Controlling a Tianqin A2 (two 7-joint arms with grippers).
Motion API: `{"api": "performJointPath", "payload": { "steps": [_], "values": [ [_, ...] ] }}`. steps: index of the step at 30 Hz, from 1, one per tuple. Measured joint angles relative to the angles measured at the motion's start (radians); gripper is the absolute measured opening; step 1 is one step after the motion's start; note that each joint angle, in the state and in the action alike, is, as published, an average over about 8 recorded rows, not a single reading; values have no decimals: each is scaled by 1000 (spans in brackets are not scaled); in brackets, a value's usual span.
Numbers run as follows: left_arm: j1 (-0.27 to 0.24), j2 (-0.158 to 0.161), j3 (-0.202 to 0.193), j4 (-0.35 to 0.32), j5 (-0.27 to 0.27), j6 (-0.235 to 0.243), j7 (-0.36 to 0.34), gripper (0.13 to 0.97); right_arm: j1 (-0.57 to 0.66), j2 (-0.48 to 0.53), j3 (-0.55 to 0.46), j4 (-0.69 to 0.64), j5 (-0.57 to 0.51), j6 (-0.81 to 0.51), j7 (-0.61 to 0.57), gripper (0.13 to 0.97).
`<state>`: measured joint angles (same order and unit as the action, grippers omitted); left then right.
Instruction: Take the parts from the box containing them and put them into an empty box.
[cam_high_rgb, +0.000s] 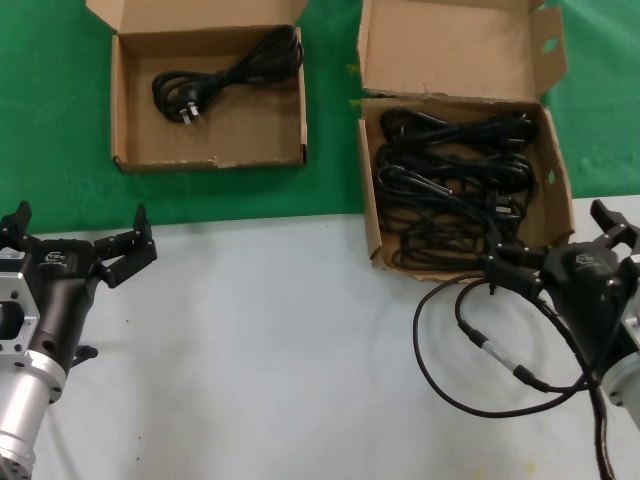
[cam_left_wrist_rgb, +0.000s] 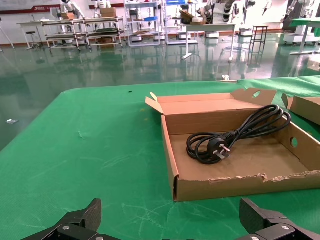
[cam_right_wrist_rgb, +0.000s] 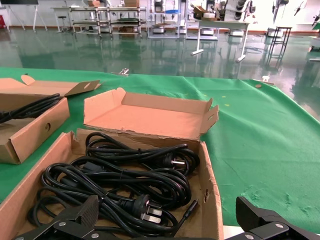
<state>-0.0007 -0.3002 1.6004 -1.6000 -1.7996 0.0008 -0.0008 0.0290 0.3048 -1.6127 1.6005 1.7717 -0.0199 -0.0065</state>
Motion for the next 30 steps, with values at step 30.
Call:
{"api": "performJointPath", "payload": {
  "steps": [30],
  "values": [
    [0, 0, 0, 0, 0, 0, 0, 966, 0, 0, 0, 0, 0, 0, 0, 966]
  ]
}}
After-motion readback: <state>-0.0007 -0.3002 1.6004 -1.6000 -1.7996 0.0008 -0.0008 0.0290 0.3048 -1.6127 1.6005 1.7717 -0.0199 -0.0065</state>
